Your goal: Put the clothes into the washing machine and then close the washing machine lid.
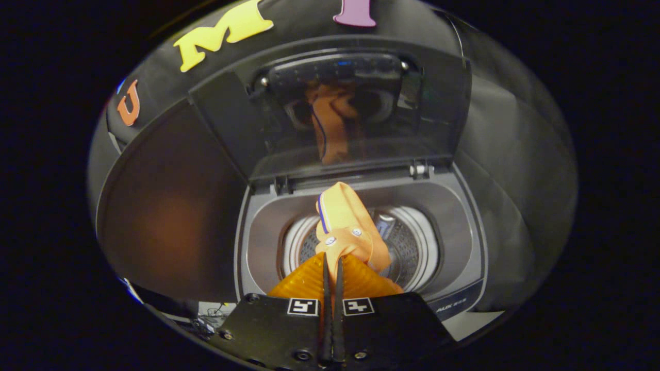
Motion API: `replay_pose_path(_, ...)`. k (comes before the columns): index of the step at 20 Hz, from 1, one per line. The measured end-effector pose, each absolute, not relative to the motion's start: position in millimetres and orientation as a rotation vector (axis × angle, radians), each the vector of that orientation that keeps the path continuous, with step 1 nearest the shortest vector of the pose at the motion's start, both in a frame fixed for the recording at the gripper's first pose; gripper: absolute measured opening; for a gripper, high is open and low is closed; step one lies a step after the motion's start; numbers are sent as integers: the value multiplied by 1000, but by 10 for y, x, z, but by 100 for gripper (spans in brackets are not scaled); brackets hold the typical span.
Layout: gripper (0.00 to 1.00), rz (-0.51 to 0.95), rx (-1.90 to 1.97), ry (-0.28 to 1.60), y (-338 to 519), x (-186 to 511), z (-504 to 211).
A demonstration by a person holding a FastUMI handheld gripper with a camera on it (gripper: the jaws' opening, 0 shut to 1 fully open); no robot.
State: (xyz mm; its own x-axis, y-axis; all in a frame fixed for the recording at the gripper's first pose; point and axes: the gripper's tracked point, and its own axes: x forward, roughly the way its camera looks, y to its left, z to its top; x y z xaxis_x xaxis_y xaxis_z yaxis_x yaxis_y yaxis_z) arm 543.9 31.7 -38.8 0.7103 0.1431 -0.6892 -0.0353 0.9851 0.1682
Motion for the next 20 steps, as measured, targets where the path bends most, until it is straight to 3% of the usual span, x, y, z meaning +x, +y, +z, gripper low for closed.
replay_pose_path(5, 5, 72, 138, 884, 272, 5410, -646)
replay_pose_path(15, 6, 23, 113, 886, 240, 5474, -485)
replay_pose_path(20, 15, 25, 101, 878, 194, 5453, -471)
